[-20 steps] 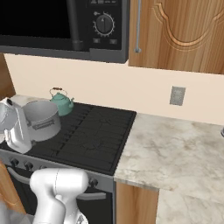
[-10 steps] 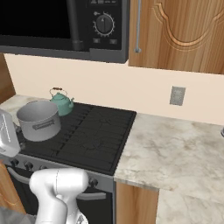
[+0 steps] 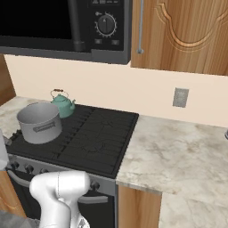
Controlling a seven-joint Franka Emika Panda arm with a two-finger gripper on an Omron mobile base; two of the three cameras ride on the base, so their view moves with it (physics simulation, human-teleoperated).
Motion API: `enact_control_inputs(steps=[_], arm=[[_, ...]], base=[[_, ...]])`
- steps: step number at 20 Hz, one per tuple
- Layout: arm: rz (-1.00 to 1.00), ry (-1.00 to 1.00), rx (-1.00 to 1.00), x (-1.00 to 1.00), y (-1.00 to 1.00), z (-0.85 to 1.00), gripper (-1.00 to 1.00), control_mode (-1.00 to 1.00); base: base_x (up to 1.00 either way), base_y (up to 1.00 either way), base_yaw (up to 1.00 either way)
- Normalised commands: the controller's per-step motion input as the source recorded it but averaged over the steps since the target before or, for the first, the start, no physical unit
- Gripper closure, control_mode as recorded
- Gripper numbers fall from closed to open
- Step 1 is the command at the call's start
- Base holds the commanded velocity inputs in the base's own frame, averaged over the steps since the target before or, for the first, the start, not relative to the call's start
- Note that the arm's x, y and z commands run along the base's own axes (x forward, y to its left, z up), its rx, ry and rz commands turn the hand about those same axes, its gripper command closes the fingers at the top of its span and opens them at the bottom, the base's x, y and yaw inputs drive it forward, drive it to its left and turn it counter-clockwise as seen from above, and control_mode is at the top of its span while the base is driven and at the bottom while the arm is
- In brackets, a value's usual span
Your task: Pick the kettle from the cabinet and place it on a stove burner. Then pick the pot from the counter and place it on another stove burner. Finally, turn both burners on.
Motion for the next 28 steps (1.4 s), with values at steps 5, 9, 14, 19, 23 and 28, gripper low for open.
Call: enact_control_inputs(steps=[5,9,14,19,23,28], arm=[[0.03,0.00,-0.14,-0.17,0.36,-0.24,-1.00,-1.00],[0.04,0.00,-0.12,-0.10,0.30,-0.21,-1.00,-1.00],[0.08,-0.04,-0.12,-0.04,0.34,-0.24,-1.00,-1.00],[0.09,-0.11,-0.10,-0.16,0.17,-0.14,-1.00,-1.00],[0.07,-0.11,-0.05,-0.12,0.00,-0.24,-1.00,-1.00],[0.06,-0.06,-0.05,0.02,0.00,-0.30,-1.00,-1.00]], base=[[0.00,0.00,0.00],[0.00,0.00,0.00],[0.00,0.00,0.00],[0.00,0.00,0.00],[0.00,0.00,0.00],[0.00,0.00,0.00]])
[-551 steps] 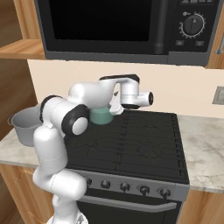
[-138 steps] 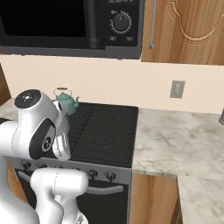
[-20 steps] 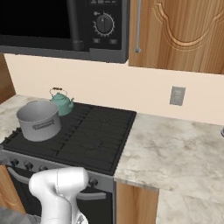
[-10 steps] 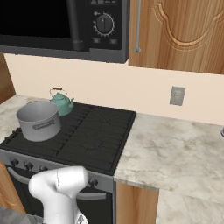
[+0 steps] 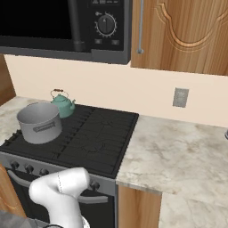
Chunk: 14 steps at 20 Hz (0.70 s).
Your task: Pick the kettle from the cabinet and place it on a stove burner. Then pick the pot from the counter and place it on another stove burner. Finally, turn both burners on.
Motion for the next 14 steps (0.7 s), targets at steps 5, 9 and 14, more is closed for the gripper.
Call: enact_control_inputs(steps=[5,9,14], arm=[[0.08,0.00,-0.05,0.14,0.00,-0.37,-1.00,-1.00],[0.12,-0.03,-0.03,0.17,0.08,-0.35,-1.00,-1.00],[0.14,-0.02,-0.03,0.11,0.13,-0.26,-1.00,-1.00]], base=[[0.00,0.00,0.00],[0.00,0.00,0.00],[0.00,0.00,0.00]])
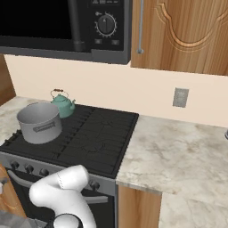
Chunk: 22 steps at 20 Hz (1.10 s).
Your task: Pick the kettle from the cabinet and place it on a stove burner. Then pick the pot from the counter and place it on another stove burner. Finally, turn both burners on.
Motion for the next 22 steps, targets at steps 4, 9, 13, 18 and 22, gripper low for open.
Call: enact_control_inputs(steps=[4,9,13,18,22], arm=[[0.13,0.00,-0.02,0.18,0.13,-0.20,-1.00,-1.00],[0.10,-0.01,0.00,0.27,0.13,-0.15,-1.00,-1.00],[0.07,-0.01,-0.01,0.18,0.12,-0.12,-1.00,-1.00],[0.01,0.00,-0.03,0.12,0.08,-0.21,-1.00,-1.00],[0.00,0.00,0.00,0.13,0.01,-0.19,-1.00,-1.00]], base=[[0.00,0.00,0.00],[0.00,0.00,0.00],[0.00,0.00,0.00],[0.00,0.00,0.00],[0.00,0.00,0.00]])
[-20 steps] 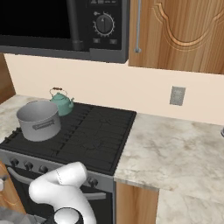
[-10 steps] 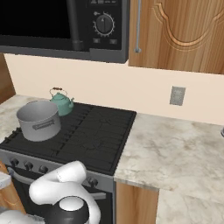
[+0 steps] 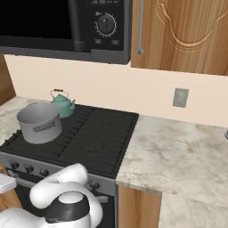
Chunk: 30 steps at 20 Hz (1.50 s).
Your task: Pick the kettle from the cabinet and place it on a stove burner. Then pick the pot from the counter and place it on another stove burner. Finally, turn both burners on.
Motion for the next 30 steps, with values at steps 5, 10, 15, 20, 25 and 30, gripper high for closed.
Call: enact_control_inputs(steps=[5,10,15,20,25,30], arm=[[0.00,0.00,0.00,0.18,0.03,-0.16,-1.00,-1.00],[0.00,0.00,-0.01,0.14,0.11,-0.19,-1.00,-1.00],[0.00,0.00,0.00,0.13,0.13,-0.20,-1.00,-1.00],[0.00,0.00,0.00,0.15,0.12,-0.18,-1.00,-1.00],[0.00,0.00,0.00,0.21,0.08,-0.15,-1.00,-1.00],[0.00,0.00,0.00,0.18,0.08,-0.17,-1.00,-1.00]], base=[[0.00,0.00,0.00],[0.00,0.00,0.00],[0.00,0.00,0.00],[0.00,0.00,0.00],[0.00,0.00,0.00],[0.00,0.00,0.00]])
